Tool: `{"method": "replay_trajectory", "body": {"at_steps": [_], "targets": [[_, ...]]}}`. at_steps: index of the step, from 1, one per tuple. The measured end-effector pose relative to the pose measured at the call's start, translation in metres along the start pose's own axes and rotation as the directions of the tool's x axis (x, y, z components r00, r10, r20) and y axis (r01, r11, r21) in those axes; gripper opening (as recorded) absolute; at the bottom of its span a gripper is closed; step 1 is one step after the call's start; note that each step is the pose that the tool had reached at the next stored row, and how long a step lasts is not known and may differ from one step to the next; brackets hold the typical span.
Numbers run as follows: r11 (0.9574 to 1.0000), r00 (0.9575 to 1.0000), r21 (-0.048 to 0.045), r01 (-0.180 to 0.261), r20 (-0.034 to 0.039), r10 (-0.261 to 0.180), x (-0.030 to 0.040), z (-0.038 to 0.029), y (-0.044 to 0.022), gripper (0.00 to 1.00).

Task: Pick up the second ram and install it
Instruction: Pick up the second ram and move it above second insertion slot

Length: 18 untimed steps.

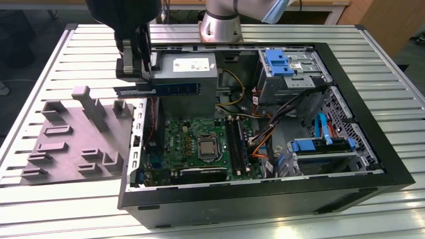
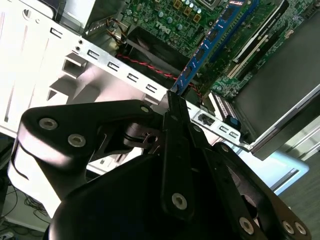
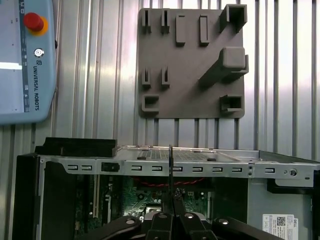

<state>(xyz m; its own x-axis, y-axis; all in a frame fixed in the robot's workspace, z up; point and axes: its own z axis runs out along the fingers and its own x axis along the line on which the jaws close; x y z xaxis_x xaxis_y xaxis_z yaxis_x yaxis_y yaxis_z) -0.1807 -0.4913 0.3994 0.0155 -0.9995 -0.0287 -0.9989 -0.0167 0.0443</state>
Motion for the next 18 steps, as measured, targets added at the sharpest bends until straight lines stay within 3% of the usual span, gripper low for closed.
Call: {"method": "replay_trajectory", "body": {"at_steps": [18], "targets": [[1.0, 1.0, 0.0, 0.0, 0.0, 0.0, 0.0002, -0.0006, -0.0134, 0.12]]}}
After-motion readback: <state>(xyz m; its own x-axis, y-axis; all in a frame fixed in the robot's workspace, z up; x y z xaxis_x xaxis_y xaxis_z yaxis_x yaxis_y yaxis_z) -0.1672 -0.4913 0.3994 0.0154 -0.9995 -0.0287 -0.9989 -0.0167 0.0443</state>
